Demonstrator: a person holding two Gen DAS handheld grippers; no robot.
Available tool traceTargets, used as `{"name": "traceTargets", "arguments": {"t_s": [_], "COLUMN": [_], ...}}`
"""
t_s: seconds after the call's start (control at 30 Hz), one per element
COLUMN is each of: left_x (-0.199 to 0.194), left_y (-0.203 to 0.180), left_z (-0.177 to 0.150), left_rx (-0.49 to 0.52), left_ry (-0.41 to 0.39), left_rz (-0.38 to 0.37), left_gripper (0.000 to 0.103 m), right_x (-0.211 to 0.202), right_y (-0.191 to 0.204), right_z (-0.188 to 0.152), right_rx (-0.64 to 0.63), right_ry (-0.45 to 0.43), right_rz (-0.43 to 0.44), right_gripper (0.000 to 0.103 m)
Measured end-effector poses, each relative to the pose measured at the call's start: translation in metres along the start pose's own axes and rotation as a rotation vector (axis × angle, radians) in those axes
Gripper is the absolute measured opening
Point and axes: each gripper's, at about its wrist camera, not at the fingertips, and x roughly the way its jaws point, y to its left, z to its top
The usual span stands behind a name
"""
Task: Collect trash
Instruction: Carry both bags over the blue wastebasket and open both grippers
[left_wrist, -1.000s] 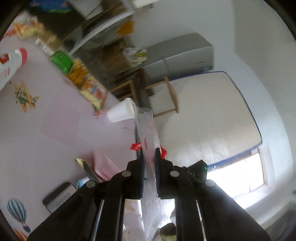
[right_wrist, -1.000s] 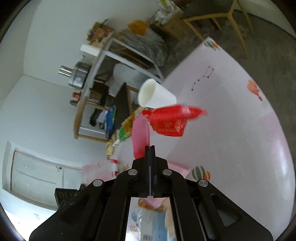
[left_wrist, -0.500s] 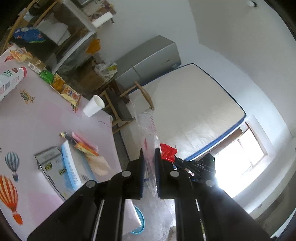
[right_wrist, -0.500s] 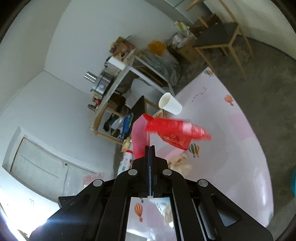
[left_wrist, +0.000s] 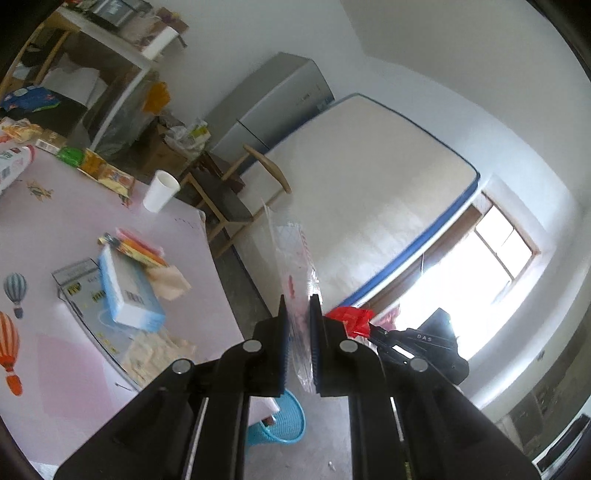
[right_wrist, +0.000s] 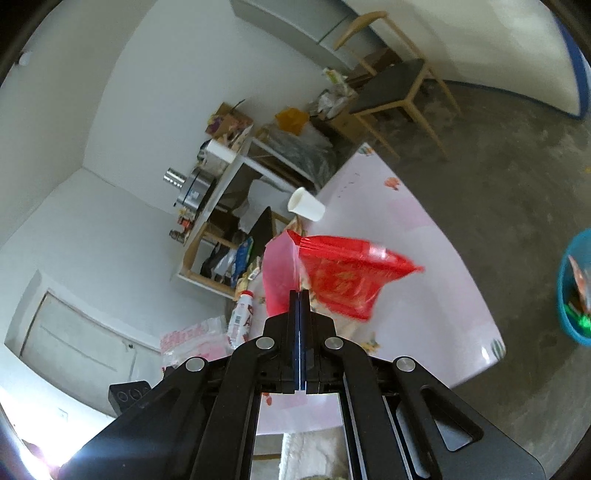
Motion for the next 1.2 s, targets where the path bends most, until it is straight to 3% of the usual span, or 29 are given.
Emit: {"name": "traceTargets", "arguments": {"t_s": [0.5,0.9,1.2], "left_x": [0.083,0.223,0.343], "left_y": [-0.055,-0.106,-0.105], "left_z": [-0.05,-0.121,-0.209], "left_rx": [0.116,0.27,0.333], "left_ry": [0.188,0.486,0.718], "left_rz": [-0.045,-0.095,-0.018], "left_gripper": [0.009,0.009,0.009], "right_x": [-0.092,-0.131,-0.113], "right_y": [-0.076,-0.181,-0.288], "right_z": [-0.031,-0.048,-0.033], "right_rx": [0.128,0.323,0.509], "right_ry": [-0.145,-0.232,-0.211], "right_rz": [-0.056,-0.157,-0.205], "right_gripper": [0.0,0.0,0.0]}}
